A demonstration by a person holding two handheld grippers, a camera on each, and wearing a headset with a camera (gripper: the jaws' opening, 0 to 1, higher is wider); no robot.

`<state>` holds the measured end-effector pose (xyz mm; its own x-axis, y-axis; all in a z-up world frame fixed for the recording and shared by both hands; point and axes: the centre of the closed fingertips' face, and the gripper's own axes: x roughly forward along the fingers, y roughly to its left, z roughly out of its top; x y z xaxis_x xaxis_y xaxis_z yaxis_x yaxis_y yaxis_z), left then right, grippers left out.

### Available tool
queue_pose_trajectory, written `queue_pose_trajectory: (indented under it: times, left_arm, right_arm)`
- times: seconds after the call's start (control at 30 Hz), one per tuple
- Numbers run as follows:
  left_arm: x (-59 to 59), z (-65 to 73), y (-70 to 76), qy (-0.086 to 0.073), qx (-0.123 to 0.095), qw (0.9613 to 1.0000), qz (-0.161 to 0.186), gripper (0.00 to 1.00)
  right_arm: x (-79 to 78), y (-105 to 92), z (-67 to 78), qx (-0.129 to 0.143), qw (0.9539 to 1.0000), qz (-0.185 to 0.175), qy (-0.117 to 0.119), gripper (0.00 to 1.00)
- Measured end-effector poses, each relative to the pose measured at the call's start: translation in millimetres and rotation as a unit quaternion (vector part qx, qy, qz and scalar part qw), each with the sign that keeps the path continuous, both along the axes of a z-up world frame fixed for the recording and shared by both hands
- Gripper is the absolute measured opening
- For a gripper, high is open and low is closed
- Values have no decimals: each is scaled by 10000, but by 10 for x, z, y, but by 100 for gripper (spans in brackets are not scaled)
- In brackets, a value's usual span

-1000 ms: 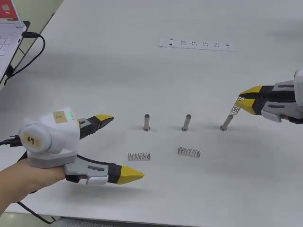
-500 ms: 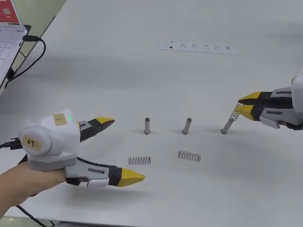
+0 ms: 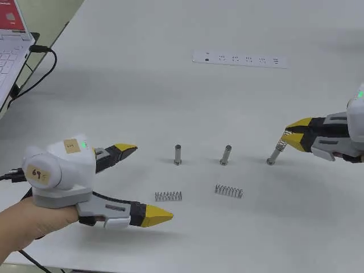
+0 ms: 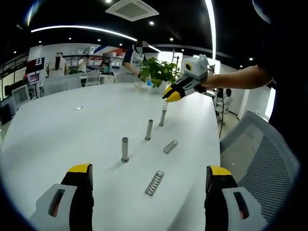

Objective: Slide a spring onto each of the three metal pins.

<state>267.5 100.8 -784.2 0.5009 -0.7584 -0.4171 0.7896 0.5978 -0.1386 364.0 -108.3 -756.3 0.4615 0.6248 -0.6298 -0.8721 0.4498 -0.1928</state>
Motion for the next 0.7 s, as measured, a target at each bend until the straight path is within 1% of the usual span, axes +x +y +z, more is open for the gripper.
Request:
queue_pose_trajectory:
  times: [0.47, 0.7]
  left_arm:
    - [-18, -9, 17, 1, 35, 10000, 31, 94]
    - [-29, -32, 38, 39, 35, 10000, 46, 94]
  right_arm:
    - [-25, -5, -150, -93, 9999, -23, 137, 8]
    - [-27, -1, -215, -146, 9997, -17, 204, 8]
